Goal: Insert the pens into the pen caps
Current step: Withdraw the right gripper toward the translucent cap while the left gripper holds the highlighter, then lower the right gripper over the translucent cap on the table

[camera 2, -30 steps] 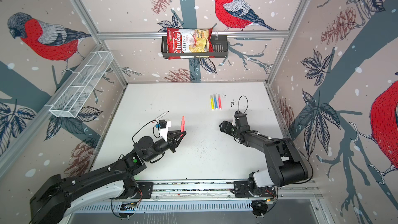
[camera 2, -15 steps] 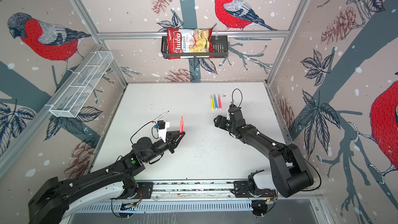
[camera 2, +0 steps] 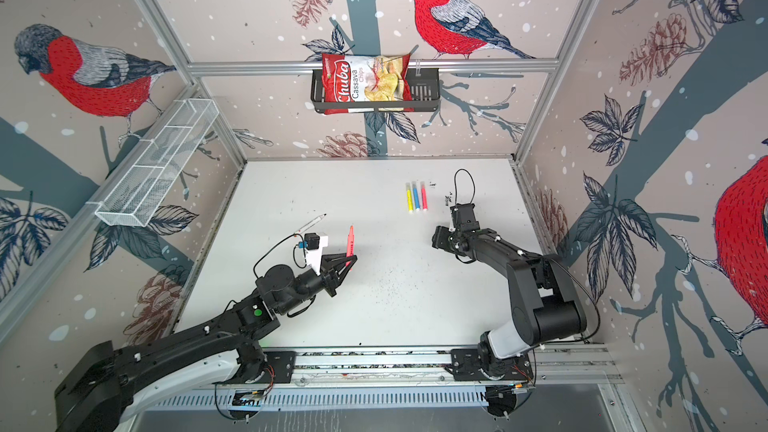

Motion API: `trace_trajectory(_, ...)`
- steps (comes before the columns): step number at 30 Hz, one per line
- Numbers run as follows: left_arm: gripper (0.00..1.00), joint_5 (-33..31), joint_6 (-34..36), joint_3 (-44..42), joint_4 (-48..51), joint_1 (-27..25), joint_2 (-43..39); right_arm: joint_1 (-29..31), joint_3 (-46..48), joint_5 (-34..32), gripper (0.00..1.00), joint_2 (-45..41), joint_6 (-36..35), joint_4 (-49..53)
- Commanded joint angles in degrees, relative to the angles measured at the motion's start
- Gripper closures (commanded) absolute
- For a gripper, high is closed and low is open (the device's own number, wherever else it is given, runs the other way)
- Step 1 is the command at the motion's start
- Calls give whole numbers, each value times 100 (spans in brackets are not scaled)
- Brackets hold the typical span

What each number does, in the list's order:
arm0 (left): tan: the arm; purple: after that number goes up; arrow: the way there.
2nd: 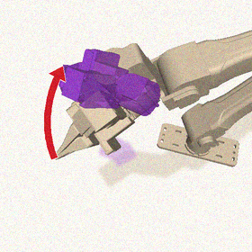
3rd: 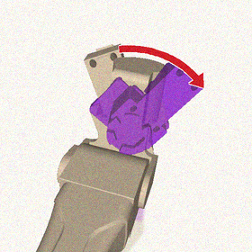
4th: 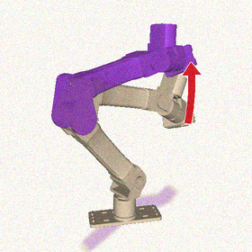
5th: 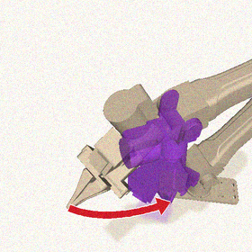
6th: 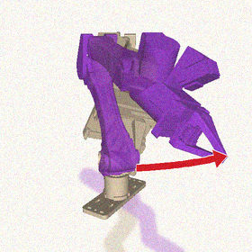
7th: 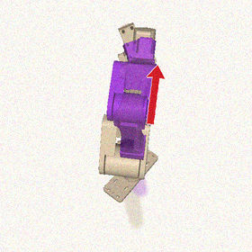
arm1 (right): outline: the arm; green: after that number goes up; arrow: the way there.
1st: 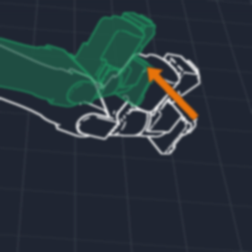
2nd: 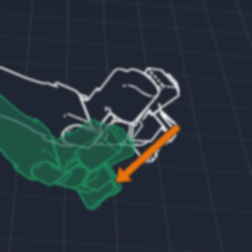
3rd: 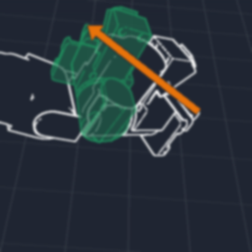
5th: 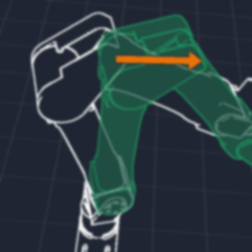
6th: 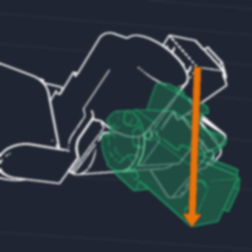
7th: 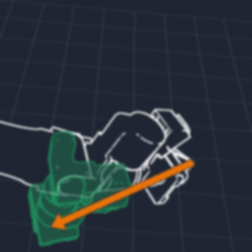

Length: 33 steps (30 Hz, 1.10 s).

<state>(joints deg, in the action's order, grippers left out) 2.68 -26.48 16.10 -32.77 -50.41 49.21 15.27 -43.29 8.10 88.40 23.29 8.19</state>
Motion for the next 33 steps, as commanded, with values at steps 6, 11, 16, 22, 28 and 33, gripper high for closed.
trace_trajectory(6,98,-8,77,86,-68,5,58,165,-411,190,32,590,-376,40)
trace_trajectory(11,98,-40,99,102,-43,4,62,466,-587,245,32,793,-457,1)
trace_trajectory(16,98,-48,97,107,-56,5,106,782,-611,315,38,863,-531,-12)
trace_trajectory(22,98,-9,128,162,-78,14,184,899,-673,319,37,902,-615,-73)
trace_trajectory(28,99,13,161,232,-44,23,205,924,-1148,295,33,1236,-676,144)
trace_trajectory(33,99,-48,150,195,60,23,66,1118,-1231,316,36,1285,-647,162)
